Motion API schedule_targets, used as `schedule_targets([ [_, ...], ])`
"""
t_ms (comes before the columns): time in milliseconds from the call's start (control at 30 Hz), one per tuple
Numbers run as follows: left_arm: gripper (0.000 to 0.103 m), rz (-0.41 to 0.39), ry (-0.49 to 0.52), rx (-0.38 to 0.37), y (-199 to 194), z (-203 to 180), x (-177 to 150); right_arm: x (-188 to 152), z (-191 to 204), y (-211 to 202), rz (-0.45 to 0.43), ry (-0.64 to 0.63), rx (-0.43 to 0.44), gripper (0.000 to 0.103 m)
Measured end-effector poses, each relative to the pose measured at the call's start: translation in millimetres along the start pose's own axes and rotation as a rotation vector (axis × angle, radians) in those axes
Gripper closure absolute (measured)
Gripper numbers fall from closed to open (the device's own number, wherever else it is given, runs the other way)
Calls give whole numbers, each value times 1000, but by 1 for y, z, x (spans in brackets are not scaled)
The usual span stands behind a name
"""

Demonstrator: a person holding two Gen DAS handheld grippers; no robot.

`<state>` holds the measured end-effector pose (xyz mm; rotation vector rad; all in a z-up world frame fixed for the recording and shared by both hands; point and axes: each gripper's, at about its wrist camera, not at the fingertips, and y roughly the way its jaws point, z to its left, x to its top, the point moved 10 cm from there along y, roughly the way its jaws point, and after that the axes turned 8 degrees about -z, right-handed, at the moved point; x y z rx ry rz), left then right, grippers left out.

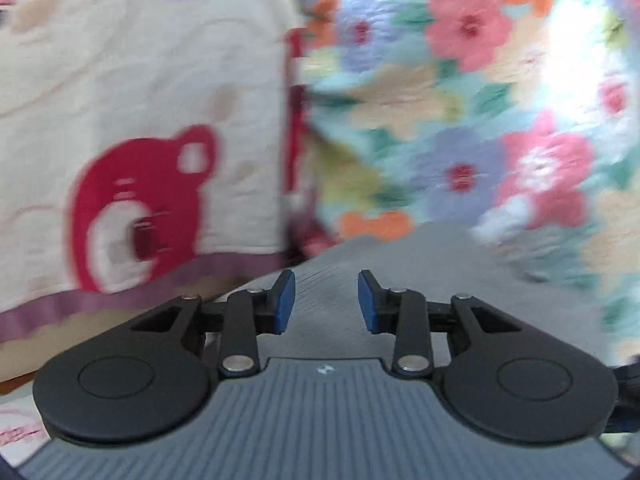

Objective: Fold clothes
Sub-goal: 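Lower the sweater onto the stack of folded clothes and open both grippers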

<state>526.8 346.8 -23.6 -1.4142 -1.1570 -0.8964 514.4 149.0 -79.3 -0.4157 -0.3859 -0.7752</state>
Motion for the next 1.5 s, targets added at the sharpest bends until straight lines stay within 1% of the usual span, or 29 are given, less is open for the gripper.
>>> schedule_targets([
  [33, 71, -38, -6, 12, -5, 3, 2, 0, 0, -1, 5, -1, 2, 32],
  [100, 69, -117, 6, -48, -15, -4, 9, -1, -1, -3, 15, -2, 4, 31],
  [133, 67, -142, 39, -80, -19, -11, 9, -1, -2, -2, 25, -3, -2, 32],
  [167, 61, -150, 103, -116, -19, -21, 5, 0, -3, -2, 36, -2, -7, 32],
  [200, 61, -159, 167, -151, -20, -32, 2, 0, -4, -2, 45, 5, -15, 31],
  [233, 61, -132, 190, -173, -17, -37, -6, 0, -4, -3, 47, 8, -22, 31],
  [333, 63, 67, 112, -190, 7, -30, -40, 0, -3, -5, 58, 8, -35, 30],
  [367, 63, 106, 77, -191, 11, -26, -47, 3, -4, -10, 58, 21, -27, 29],
  [400, 63, 116, 45, -184, 12, -20, -48, 6, -4, -15, 58, 34, -19, 28],
  [433, 63, 128, 37, -174, 13, -17, -48, 10, -6, -21, 54, 49, -9, 27],
  [500, 63, 152, 49, -156, 12, -16, -47, 22, -11, -40, 7, 96, 29, 27],
  [600, 63, 165, 68, -142, 6, -17, -49, 37, -27, -62, -80, 147, 37, 25],
  [667, 63, 168, 59, -139, 5, -19, -51, 46, -33, -62, -90, 184, 51, 25],
  [733, 63, 170, 57, -134, 5, -20, -51, 54, -32, -50, -70, 191, 66, 22],
  [800, 63, 169, 68, -137, 5, -22, -52, 58, -29, -25, -8, 144, 49, 15],
  [833, 63, 169, 84, -143, 5, -23, -52, 60, -27, -14, 22, 115, 36, 16],
  [867, 63, 168, 111, -149, 6, -24, -53, 61, -25, -6, 43, 63, 5, 20],
  [900, 63, 169, 133, -146, 6, -25, -53, 64, -21, 1, 59, -1, -25, 33],
  [933, 63, 172, 138, -141, 6, -24, -53, 70, -4, 2, 51, -133, -45, 39],
  [967, 63, 175, 134, -141, 6, -24, -53, 72, 19, 0, 32, -331, -46, 41],
  [1000, 63, 178, 130, -141, 6, -23, -53, 70, 36, -5, -3, -488, -31, 42],
  [1067, 63, 185, 121, -140, 7, -22, -54, 66, 42, -13, -60, -560, -12, 42],
  [1133, 63, 191, 113, -139, 7, -21, -54, 69, 3, -7, -63, -383, -83, 33],
  [1167, 63, 194, 110, -140, 7, -21, -54, 72, -24, -3, -61, -270, -131, 29],
  [1200, 63, 197, 109, -143, 7, -23, -53, 73, -43, -1, -64, -184, -151, 19],
  [1267, 63, 199, 144, -129, 8, -28, -52, 75, -59, -2, -59, -103, -151, 17],
  [1367, 62, 206, 211, -89, 8, -33, -50, 79, -50, -10, -56, -134, -161, 17],
  [1433, 60, 220, 161, -65, 8, -25, -46, 82, -41, -19, -70, -136, -178, 17],
  [1500, 51, 209, 96, -30, 8, -11, -38, 82, -32, -30, -88, -133, -196, 17],
])
